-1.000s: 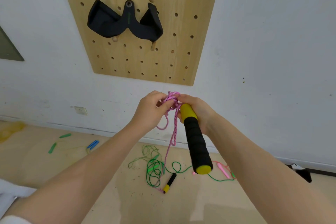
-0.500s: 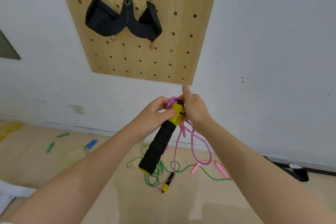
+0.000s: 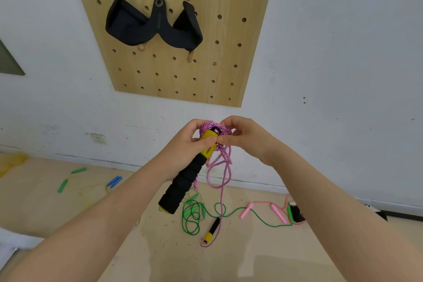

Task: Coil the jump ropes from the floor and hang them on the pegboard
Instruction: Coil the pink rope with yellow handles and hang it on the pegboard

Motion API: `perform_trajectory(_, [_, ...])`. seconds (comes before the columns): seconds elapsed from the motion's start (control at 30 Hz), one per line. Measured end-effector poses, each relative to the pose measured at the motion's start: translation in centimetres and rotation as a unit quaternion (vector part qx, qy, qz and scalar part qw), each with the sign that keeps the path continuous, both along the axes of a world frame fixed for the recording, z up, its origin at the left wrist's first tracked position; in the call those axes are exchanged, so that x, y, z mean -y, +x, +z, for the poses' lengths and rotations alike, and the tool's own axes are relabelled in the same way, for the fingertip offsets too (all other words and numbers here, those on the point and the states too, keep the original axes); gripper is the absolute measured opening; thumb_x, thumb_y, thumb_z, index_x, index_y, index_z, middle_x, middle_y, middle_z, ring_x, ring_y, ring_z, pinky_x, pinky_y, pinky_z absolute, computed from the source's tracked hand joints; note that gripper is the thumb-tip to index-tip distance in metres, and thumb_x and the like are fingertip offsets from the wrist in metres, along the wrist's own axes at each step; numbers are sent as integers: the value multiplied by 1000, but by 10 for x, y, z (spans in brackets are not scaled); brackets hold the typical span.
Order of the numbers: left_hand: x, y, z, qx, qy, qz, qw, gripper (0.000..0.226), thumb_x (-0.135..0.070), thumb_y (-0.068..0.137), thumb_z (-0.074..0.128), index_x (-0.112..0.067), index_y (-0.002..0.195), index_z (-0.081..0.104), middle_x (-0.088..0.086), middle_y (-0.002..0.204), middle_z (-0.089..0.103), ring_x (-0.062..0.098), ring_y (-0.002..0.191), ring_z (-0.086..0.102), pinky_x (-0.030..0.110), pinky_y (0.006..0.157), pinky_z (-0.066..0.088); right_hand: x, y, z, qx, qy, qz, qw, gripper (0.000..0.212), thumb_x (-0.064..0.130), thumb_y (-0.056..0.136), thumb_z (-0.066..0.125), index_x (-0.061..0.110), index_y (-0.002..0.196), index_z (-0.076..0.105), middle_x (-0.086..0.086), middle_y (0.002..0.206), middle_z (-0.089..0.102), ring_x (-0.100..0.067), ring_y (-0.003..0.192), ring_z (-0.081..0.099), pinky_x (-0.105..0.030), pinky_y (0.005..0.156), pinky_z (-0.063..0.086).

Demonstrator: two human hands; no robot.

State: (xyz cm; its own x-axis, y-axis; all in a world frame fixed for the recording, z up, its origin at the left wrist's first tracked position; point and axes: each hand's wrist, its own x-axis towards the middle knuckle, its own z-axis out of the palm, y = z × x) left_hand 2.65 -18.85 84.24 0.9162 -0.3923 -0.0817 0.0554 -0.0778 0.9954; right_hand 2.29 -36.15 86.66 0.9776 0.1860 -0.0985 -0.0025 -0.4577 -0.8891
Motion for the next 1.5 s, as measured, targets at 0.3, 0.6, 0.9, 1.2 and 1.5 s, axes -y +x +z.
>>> perform_trajectory(0.3, [-3, 3, 1, 60, 19, 28, 998, 23, -13, 83, 68, -21, 103, 57, -1, 107, 63, 22, 83, 62, 34, 71, 54, -9, -3, -6, 43, -3, -56, 997, 12, 11, 81, 70, 14, 77, 59, -2, 83, 64, -12, 82, 59, -27, 80, 47])
perform_trajectory(0.6, [-6, 7, 14, 112, -5, 48, 993, 25, -10, 88, 61, -29, 104, 60, -11, 103, 62, 17, 84, 61, 26, 72, 55, 1, -10, -2, 239, -40, 72, 967, 26, 7, 81, 55, 11, 102, 69, 10, 97, 53, -4, 93, 50, -14, 87, 39])
perform_trajectory(0.9, [-11, 9, 14, 217, 77, -91, 969, 16, -13, 82, 59, -24, 78, 49, 6, 111, 54, 33, 99, 56, 29, 74, 50, 6, -2, 23, 50, 20, 55, 997, 25, 7, 88, 61, 15, 111, 59, 3, 107, 60, -3, 67, 61, -21, 60, 50])
perform_trajectory(1.2, [-15, 11, 7, 272, 84, -45, 958, 18, -18, 76, 60, -34, 74, 52, -7, 112, 52, 13, 98, 55, 27, 90, 46, -1, 5, 15, 94, -155, 144, 973, 14, 28, 88, 64, 15, 94, 63, 12, 77, 61, -14, 75, 56, -26, 71, 42])
perform_trajectory(1.5, [-32, 16, 0, 193, 150, -108, 964, 17, -6, 88, 60, -19, 78, 55, -4, 87, 59, 12, 82, 64, 31, 67, 56, 19, 11, 11, 95, 128, -36, 987, 19, 8, 91, 56, 15, 75, 62, 4, 71, 63, -14, 77, 59, -38, 88, 48])
